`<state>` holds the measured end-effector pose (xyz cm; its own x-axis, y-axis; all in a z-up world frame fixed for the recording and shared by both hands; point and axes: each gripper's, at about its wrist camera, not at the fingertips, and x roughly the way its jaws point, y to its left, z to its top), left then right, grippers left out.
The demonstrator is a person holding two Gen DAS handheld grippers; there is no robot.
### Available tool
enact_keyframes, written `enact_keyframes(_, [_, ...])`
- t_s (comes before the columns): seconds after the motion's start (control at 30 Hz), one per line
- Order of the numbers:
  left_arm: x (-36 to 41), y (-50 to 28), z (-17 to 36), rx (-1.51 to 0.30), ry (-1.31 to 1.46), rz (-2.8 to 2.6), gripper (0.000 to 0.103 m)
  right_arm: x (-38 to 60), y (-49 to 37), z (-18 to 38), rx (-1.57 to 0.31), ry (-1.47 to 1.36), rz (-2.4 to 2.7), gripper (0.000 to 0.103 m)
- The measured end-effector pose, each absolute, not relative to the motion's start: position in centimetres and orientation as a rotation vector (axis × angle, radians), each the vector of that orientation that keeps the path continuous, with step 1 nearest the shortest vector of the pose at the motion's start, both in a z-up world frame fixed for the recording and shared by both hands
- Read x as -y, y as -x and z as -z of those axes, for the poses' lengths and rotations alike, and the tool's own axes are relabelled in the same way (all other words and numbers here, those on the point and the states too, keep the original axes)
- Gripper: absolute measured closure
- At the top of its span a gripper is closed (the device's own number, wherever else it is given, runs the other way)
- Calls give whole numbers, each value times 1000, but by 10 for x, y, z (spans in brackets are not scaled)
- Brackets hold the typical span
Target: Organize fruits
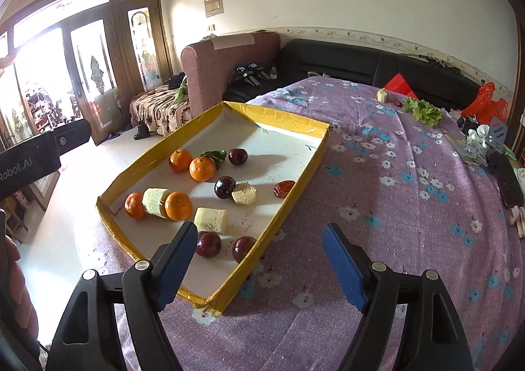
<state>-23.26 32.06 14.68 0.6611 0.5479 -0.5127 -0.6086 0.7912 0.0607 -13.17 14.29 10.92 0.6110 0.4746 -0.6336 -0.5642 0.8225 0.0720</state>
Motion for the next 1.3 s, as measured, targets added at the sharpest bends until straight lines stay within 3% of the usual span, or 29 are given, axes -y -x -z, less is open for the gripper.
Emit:
enact_keyframes(0.4, [-321, 288, -180, -255, 66, -816, 0, -176, 164, -116, -611, 241, -632, 14])
enact_keyframes(0.53, [-313, 272, -170, -316, 24, -770, 0, -176, 170, -114, -609, 251, -611, 9])
enact_keyframes(0.8, [-320, 242, -137, -477, 85, -644, 0, -171, 159, -102, -673, 238, -563, 9])
enact_keyframes(1.3, [-310, 240, -133, -521, 97, -613, 0, -158, 152, -95, -703, 223, -528, 9])
